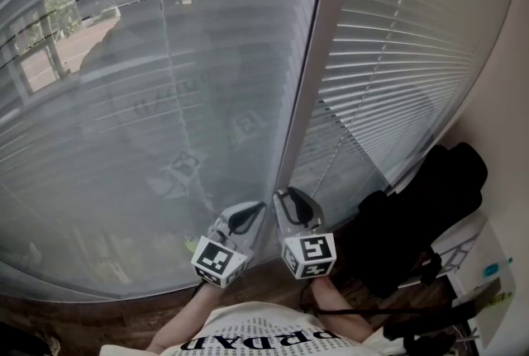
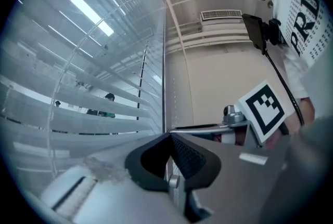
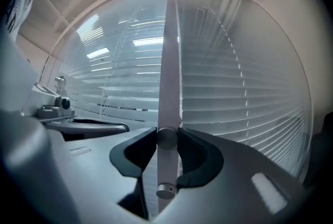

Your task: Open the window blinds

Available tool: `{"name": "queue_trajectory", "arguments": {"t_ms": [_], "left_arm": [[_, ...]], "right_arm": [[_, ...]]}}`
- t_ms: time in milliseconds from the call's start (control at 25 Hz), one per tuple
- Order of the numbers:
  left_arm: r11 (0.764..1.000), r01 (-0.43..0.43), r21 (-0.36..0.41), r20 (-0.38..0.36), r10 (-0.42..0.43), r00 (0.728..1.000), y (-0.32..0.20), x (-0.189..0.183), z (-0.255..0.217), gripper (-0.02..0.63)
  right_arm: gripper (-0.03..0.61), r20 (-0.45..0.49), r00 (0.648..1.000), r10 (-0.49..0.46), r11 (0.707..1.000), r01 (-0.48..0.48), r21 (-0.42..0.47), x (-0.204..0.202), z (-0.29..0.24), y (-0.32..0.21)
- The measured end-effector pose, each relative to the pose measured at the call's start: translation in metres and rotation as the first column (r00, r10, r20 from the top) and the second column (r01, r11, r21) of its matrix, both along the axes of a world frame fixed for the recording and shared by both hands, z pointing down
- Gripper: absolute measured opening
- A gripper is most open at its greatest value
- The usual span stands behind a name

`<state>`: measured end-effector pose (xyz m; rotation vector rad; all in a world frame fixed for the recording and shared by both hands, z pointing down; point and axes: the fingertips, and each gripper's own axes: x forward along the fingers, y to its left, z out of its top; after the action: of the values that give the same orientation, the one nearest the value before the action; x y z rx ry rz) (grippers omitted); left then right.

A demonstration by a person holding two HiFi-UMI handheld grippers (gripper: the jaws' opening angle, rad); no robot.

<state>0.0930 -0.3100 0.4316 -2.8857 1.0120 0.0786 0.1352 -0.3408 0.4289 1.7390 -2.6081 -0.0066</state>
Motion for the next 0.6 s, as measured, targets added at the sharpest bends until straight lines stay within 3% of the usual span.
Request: {"name": "queue_trajectory", "arguments": {"t_ms": [360,600], "left_arm": [[1.000,-0.012,-0.005,-0.026,0.012,1.000,0.0015,0.0041,-0.0024,-0.008],[1.000,-0.021,0.002,0.004,0.021,1.000,0.0005,0.0027,0.0025,-0.008]], "right_arm": [[0.133,0.127,0.992,0.000,0.999,0.005,-0.038,0.0021,0.0010,-0.0016],[0.133,0.125,0.992,0.007,0.999,-0.003,-0.039,0.0021,0.0014,-0.0030]]}}
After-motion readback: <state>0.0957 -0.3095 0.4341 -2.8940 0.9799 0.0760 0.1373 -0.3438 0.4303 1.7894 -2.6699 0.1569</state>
